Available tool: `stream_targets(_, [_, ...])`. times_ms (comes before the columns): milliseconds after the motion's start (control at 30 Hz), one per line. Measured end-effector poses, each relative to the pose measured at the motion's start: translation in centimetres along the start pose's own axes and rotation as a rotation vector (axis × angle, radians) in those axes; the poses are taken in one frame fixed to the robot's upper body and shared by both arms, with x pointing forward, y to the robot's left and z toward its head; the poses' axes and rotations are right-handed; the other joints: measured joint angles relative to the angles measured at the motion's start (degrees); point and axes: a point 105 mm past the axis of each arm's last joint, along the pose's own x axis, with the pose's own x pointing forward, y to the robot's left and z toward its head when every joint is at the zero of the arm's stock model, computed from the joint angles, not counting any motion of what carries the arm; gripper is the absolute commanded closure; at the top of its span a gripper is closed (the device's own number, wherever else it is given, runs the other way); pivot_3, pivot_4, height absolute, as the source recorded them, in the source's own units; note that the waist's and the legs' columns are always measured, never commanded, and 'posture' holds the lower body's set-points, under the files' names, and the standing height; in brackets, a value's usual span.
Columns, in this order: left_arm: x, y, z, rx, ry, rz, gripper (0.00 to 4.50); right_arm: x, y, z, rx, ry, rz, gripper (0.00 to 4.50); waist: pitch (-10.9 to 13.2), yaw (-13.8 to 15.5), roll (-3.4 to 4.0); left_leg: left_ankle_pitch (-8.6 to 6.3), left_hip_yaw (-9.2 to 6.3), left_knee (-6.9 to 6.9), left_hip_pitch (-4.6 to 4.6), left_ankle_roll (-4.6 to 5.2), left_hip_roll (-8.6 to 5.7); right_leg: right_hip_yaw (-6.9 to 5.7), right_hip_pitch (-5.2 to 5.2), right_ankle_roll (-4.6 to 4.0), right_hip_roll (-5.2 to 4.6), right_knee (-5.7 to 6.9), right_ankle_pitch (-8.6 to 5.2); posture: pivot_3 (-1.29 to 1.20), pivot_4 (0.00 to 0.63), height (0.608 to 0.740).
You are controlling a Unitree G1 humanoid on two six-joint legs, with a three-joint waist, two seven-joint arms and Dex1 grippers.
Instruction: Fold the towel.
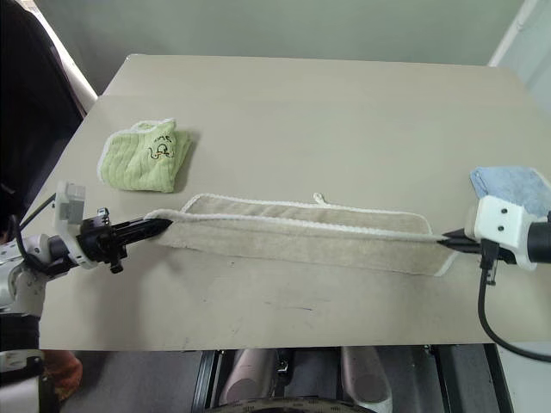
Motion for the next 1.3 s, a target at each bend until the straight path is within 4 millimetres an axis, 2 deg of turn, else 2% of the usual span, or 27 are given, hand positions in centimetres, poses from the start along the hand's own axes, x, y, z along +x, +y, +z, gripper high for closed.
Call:
stream_targets(100, [0.9, 0.8, -0.3, 0.005, -0.039, 0.033, 4.48, 1.0, -1.9, 0.0, -0.001, -0.034, -0.077, 4.5, 0.0, -0.01, 0.0, 0.06, 0.01, -0.06, 0.01, 0.08, 0.01, 0.0, -0.01, -0.01, 0.0, -0.02, 0.0, 0.0, 0.15, 0.697])
stream_targets(333, [2.0, 2.2, -0.9, 0.01, -0.044, 0.078, 4.48, 3.9, -4.0, -0.8, -0.008, -0.069, -0.156, 4.5, 0.0, 0.01, 0.0, 0.15, 0.02, -0.12, 0.02, 0.18, 0.02, -0.04, 0.0, -0.01, -0.03, -0.02, 0.05, 0.0, 0.15, 0.697])
stream_targets(567, [4.0, 3.1, -0.6, 0.021, -0.048, 0.08, 4.48, 5.4, -4.7, -1.4, -0.037, -0.063, -0.179, 4.5, 0.01, 0.15, 0.0, 0.17, 0.07, -0.16, 0.0, 0.22, 0.02, -0.07, 0.02, 0.01, -0.08, -0.06, 0.06, 0.0, 0.15, 0.697])
stream_targets(733, [4.5, 2.9, -1.1, -0.016, -0.023, 0.049, 3.18, 5.6, -4.2, -1.5, -0.017, -0.063, -0.142, 3.22, 0.01, 0.14, -0.01, 0.19, 0.08, -0.25, 0.01, 0.19, 0.03, -0.07, 0.0, 0.02, -0.08, -0.1, 0.06, 0.0, 0.15, 0.697])
stream_targets(933, [4.4, 3.1, -1.3, -0.018, -0.007, 0.049, 1.09, 5.5, -4.1, -0.9, 0.004, -0.103, -0.133, 1.21, 0.01, 0.12, -0.01, 0.21, 0.09, -0.28, 0.02, 0.18, 0.03, -0.07, 0.0, 0.02, -0.08, -0.1, 0.04, 0.0, 0.15, 0.697])
stream_targets(1033, [4.1, 3.8, -0.9, 0.019, -0.014, 0.094, 0.04, 5.1, -4.8, -0.7, 0.016, -0.124, -0.186, 0.17, 0.01, 0.15, -0.01, 0.22, 0.08, -0.3, 0.02, 0.18, 0.03, -0.07, 0.0, 0.02, -0.08, -0.1, 0.05, 0.0, 0.15, 0.697])
stream_targets(1167, [3.5, 5.3, 1.3, 0.145, -0.085, 0.217, 0.01, 3.9, -6.3, -0.7, 0.059, -0.145, -0.294, 0.07, 0.01, 0.19, -0.01, 0.23, 0.09, -0.31, 0.02, 0.19, 0.02, -0.06, 0.01, 0.02, -0.09, -0.1, 0.05, 0.0, 0.15, 0.697])
stream_targets(1233, [3.0, 6.1, 3.2, 0.253, -0.182, 0.318, 0.01, 2.9, -6.6, -1.0, 0.131, -0.164, -0.336, 0.07, 0.01, 0.36, -0.01, 0.24, 0.09, -0.33, 0.01, 0.18, 0.02, -0.06, 0.02, 0.07, -0.09, -0.12, 0.02, 0.0, 0.15, 0.697])
stream_targets(1300, [2.7, 6.2, 4.1, 0.299, -0.239, 0.35, 0.01, 2.4, -6.4, -1.0, 0.231, -0.197, -0.353, 0.07, 0.01, 0.34, -0.01, 0.24, 0.15, -0.38, 0.01, 0.17, 0.01, -0.06, 0.01, 0.09, -0.09, -0.15, 0.0, 0.0, 0.15, 0.697])
